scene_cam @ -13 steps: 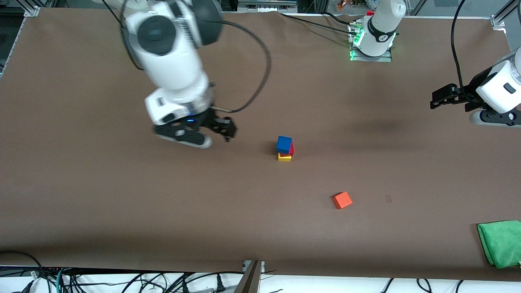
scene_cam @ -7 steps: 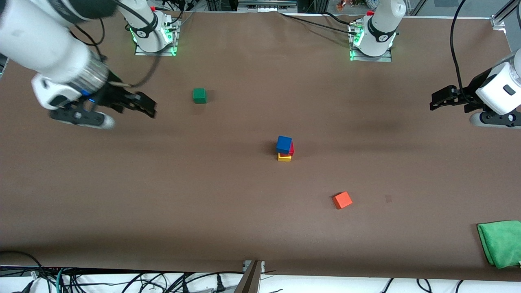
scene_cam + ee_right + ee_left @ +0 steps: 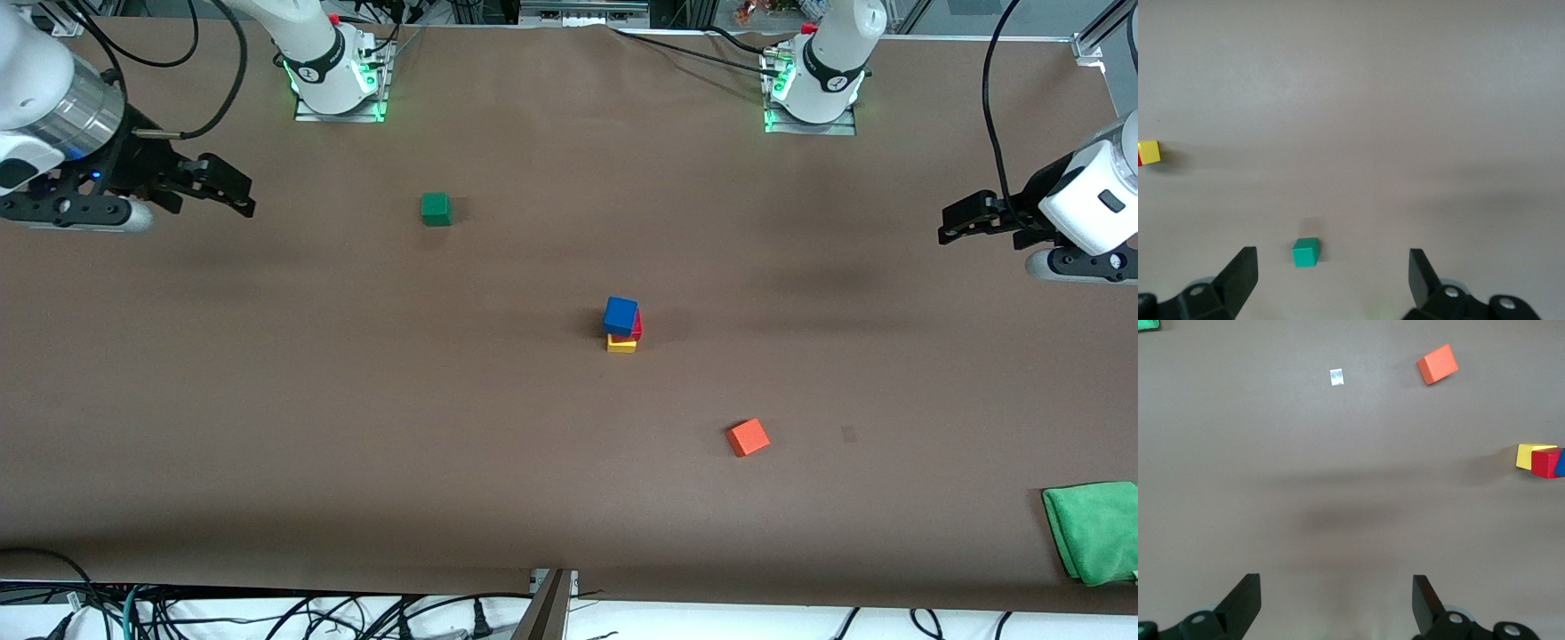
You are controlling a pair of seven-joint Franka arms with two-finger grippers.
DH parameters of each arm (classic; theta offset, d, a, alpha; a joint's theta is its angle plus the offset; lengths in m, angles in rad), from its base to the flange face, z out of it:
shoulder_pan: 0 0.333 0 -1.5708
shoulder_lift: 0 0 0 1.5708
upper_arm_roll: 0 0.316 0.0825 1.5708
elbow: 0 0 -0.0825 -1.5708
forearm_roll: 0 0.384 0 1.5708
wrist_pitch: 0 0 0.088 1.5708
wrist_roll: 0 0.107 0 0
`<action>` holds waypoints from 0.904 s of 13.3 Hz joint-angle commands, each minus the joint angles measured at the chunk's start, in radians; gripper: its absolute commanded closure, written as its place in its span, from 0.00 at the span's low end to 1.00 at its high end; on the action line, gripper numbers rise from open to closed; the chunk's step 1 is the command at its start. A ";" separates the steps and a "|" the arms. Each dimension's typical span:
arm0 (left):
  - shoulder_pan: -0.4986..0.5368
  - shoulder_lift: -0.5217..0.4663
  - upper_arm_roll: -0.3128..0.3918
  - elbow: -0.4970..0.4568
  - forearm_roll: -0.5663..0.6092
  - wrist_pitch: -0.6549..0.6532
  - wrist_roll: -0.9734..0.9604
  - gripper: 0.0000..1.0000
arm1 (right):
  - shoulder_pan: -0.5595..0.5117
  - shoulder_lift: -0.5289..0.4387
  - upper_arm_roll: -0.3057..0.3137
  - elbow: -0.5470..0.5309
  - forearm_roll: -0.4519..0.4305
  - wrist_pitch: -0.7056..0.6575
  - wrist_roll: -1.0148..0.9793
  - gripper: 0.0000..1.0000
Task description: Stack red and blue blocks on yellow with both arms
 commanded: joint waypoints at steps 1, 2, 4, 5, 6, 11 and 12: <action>-0.003 0.009 -0.001 0.021 -0.016 -0.001 -0.008 0.00 | -0.153 -0.011 0.128 -0.013 -0.009 0.004 -0.044 0.00; -0.004 0.009 -0.001 0.021 -0.014 -0.001 -0.008 0.00 | -0.214 -0.013 0.183 -0.013 -0.006 0.004 -0.064 0.00; -0.001 0.009 0.001 0.021 -0.014 -0.001 -0.008 0.00 | -0.334 -0.017 0.309 -0.010 -0.007 -0.002 -0.073 0.00; 0.002 0.009 -0.001 0.021 -0.014 -0.001 -0.007 0.00 | -0.336 -0.017 0.314 -0.006 -0.009 -0.003 -0.075 0.00; 0.002 0.010 -0.001 0.021 -0.016 -0.001 -0.007 0.00 | -0.335 -0.010 0.315 0.013 -0.010 -0.003 -0.084 0.00; 0.003 0.022 -0.001 0.043 -0.016 0.001 -0.005 0.00 | -0.336 -0.005 0.314 0.027 -0.029 -0.003 -0.129 0.00; 0.003 0.022 0.001 0.043 -0.016 0.001 -0.005 0.00 | -0.336 -0.005 0.315 0.027 -0.036 -0.003 -0.129 0.00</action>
